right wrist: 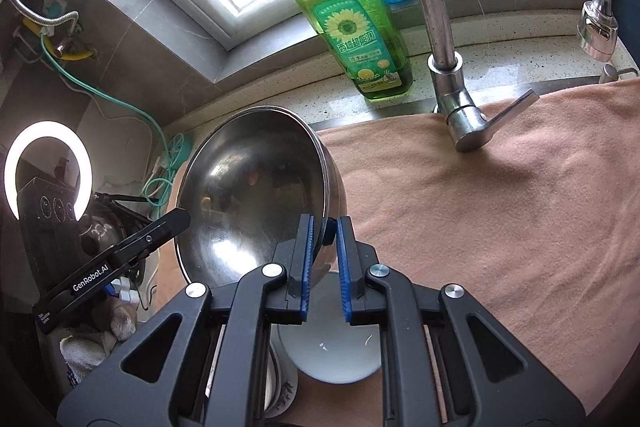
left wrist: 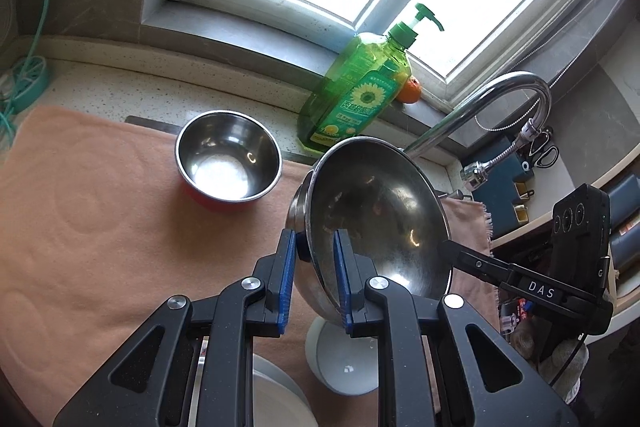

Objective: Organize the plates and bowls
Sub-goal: 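Lift the large steel bowl and carry it toward the plate stack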

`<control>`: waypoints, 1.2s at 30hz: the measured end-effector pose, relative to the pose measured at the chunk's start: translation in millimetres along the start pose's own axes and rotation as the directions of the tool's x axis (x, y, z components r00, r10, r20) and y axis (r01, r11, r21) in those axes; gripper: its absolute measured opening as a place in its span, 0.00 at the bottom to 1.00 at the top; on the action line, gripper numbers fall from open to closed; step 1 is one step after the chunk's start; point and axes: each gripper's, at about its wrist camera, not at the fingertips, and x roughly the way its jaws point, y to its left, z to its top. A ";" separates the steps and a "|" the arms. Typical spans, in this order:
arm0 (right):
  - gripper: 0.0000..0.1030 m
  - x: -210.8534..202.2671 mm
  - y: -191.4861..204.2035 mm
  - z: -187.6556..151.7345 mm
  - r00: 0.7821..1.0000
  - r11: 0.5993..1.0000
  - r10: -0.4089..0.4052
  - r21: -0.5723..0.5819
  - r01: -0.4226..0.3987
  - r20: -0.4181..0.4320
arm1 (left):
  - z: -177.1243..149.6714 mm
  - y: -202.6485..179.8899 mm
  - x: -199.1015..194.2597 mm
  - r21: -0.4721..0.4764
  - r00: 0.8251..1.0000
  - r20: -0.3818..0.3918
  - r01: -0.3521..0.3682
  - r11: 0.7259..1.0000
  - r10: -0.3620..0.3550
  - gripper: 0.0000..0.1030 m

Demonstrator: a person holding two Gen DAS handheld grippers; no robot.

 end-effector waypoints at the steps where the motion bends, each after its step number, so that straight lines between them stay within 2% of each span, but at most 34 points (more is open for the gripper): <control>1: 0.11 -0.8 3.8 -2.6 1.000 1.000 0.003 -0.004 -0.003 0.000 | -1.6 1.3 -3.6 0.001 1.000 0.004 -0.002 1.000 0.002 0.16; 17: 0.12 9.8 89.9 -50.0 0.999 0.997 0.041 -0.062 -0.043 -0.020 | -25.1 63.2 -77.1 -0.039 0.998 0.054 -0.015 0.999 0.017 0.16; 25: 0.12 37.1 135.6 -71.2 0.995 0.993 0.065 -0.099 -0.072 -0.069 | -35.5 103.0 -111.0 -0.070 0.995 0.080 -0.050 0.996 0.056 0.16; 36: 0.12 87.6 184.9 -90.7 0.983 0.983 0.071 -0.156 -0.097 -0.168 | -55.0 161.0 -136.5 -0.163 0.990 0.089 -0.095 0.982 0.110 0.16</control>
